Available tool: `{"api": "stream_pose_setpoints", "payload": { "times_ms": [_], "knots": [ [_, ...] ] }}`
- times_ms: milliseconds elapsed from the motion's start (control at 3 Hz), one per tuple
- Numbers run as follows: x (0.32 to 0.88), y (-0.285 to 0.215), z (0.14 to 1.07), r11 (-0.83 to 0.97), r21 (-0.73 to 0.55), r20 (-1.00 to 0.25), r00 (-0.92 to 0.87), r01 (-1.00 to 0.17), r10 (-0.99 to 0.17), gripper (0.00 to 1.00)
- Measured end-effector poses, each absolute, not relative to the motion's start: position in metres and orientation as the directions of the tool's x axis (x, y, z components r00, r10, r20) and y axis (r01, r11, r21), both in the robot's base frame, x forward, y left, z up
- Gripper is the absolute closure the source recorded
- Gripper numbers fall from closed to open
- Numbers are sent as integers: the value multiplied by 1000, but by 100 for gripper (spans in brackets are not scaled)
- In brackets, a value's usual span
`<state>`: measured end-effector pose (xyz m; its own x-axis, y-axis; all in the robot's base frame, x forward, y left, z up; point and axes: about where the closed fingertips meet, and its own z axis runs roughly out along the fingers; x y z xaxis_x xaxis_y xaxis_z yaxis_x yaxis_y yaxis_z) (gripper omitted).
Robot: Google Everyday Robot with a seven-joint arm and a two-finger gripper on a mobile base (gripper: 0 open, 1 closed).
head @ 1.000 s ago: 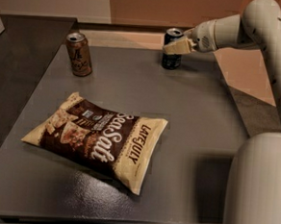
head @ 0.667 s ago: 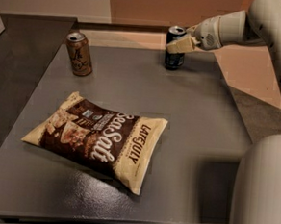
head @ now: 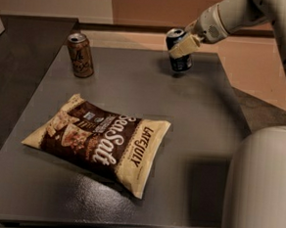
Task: Knock pepsi can over
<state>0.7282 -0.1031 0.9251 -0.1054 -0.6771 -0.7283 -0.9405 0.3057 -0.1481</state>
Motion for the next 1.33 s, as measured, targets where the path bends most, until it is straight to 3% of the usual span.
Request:
{"api": "stream_pose_setpoints", "payload": {
  "times_ms": [667, 1000, 1333],
  "knots": [
    [695, -105, 917, 146, -186, -437, -51, -972, -898, 100],
    [684, -102, 912, 70, -207, -305, -3, -976, -952, 85],
    [672, -95, 902, -7, -210, -201, 50, -978, -978, 62]
  ]
}}
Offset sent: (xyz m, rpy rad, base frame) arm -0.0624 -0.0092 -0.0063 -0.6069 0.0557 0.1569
